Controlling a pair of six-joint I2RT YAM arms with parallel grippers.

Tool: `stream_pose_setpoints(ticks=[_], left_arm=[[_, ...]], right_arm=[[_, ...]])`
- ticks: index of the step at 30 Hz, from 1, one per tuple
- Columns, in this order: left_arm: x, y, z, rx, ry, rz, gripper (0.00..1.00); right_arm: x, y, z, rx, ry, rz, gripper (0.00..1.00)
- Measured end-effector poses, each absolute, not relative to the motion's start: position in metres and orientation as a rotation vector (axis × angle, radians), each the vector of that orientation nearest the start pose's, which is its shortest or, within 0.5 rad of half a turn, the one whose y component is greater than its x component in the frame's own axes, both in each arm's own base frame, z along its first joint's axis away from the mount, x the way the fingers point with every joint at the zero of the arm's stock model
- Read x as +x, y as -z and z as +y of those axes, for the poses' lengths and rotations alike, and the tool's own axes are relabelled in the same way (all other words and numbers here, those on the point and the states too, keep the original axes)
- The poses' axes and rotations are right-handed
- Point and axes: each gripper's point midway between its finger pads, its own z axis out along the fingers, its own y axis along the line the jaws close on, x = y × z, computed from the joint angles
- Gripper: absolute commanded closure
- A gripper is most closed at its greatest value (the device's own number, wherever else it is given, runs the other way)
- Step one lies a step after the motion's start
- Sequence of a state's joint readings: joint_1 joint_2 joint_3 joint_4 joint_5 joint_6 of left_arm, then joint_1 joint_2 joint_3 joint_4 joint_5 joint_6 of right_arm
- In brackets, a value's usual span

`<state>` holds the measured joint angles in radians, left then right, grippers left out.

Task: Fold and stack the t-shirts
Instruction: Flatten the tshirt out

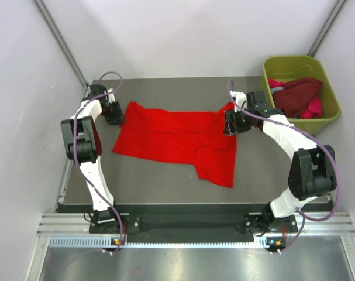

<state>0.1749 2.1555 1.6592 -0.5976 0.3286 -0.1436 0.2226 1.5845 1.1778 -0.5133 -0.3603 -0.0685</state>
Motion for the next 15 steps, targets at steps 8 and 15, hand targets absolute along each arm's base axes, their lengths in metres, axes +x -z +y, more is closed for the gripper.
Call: stream_pose_setpoints(ticks=[8, 15], left_arm=[[0.488, -0.0346, 0.023, -0.298, 0.418, 2.619, 0.73], [0.4896, -0.0327, 0.0212, -0.287, 0.42, 2.621, 0.88]], right_arm=[[0.3621, -0.12, 0.1425, -0.509, -0.512, 2.426, 0.41], [0.3631, -0.1186, 0.1415, -0.506, -0.504, 2.43, 0.41]])
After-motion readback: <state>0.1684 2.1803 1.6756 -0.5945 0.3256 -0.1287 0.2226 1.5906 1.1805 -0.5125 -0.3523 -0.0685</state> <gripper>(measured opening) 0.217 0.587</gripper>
